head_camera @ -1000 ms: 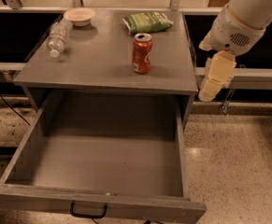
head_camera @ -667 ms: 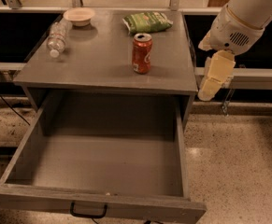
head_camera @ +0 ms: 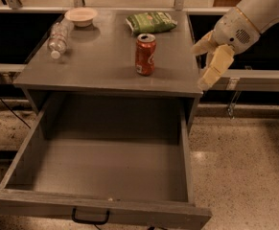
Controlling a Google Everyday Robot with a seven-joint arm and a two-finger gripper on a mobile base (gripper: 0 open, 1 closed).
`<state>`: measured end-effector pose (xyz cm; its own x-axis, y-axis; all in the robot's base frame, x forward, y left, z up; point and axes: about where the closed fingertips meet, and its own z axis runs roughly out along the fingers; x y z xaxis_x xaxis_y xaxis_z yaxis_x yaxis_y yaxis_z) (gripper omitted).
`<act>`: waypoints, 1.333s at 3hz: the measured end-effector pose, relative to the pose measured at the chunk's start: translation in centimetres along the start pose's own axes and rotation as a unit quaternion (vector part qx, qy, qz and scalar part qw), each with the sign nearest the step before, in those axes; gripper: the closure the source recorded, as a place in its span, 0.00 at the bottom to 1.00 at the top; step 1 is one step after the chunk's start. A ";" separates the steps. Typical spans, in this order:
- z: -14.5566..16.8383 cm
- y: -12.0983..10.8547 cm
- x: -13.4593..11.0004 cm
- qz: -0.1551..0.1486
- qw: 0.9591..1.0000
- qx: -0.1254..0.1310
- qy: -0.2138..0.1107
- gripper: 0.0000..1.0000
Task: Place coke can into top drawer
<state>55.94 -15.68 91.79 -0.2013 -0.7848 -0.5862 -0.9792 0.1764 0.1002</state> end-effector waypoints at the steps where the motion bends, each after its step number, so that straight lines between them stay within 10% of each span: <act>1: 0.1 -0.4 -0.7 -0.002 1.000 0.010 -0.008 0.00; 4: 3.1 -5.8 -5.4 0.010 0.993 -0.015 -0.114 0.00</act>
Offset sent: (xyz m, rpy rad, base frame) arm 0.0245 0.0055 0.0041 0.1700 0.0003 -0.0456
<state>62.74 -10.66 91.87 -0.2141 -0.6262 -0.7497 -0.9759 0.1703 0.1365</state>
